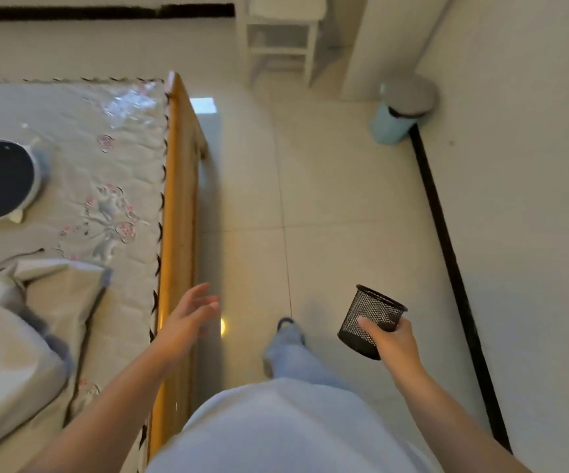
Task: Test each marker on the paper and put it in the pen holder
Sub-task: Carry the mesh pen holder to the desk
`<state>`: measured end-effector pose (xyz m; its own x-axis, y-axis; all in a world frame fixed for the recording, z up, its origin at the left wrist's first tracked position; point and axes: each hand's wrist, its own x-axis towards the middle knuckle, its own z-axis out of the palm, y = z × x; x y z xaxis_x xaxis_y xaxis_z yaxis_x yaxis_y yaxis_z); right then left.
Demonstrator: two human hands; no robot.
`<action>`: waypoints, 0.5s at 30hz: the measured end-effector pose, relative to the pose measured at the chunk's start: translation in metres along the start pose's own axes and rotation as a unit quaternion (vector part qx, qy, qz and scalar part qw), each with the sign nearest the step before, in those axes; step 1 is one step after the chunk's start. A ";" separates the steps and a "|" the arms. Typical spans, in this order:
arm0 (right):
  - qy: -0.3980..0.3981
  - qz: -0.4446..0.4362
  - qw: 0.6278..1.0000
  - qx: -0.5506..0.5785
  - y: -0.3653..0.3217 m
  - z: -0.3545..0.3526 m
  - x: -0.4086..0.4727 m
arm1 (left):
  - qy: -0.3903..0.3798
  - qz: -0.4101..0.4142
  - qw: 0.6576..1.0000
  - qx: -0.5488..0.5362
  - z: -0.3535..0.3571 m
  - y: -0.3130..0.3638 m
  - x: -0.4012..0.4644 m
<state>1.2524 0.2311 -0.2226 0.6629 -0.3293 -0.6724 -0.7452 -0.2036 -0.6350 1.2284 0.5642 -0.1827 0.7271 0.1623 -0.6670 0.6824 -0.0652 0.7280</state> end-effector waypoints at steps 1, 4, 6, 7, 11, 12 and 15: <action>-0.014 -0.014 1.000 -0.016 -0.031 0.010 0.016 | 0.017 -0.003 1.000 -0.014 -0.013 0.013 0.013; -0.041 -0.055 0.996 -0.052 -0.117 0.043 0.057 | 0.075 -0.006 0.995 -0.064 -0.050 0.050 0.052; -0.064 -0.076 0.993 -0.060 -0.166 0.068 0.080 | 0.115 -0.004 0.989 -0.095 -0.074 0.072 0.081; -0.069 -0.081 0.992 -0.063 -0.187 0.082 0.093 | 0.127 -0.005 0.986 -0.106 -0.084 0.083 0.097; -0.072 -0.085 0.991 -0.072 -0.260 0.135 0.155 | 0.133 -0.013 0.985 -0.113 -0.116 0.120 0.175; -0.066 -0.082 0.992 -0.074 -0.278 0.147 0.170 | 0.129 -0.015 0.985 -0.114 -0.122 0.131 0.197; -0.041 -0.063 0.995 -0.071 -0.331 0.176 0.211 | 0.095 -0.037 0.990 -0.099 -0.139 0.179 0.263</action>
<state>1.6510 0.3912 -0.2211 0.7504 -0.2179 -0.6240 -0.6554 -0.3677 -0.6598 1.5316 0.7322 -0.2054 0.6362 0.3431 -0.6911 0.6914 0.1439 0.7080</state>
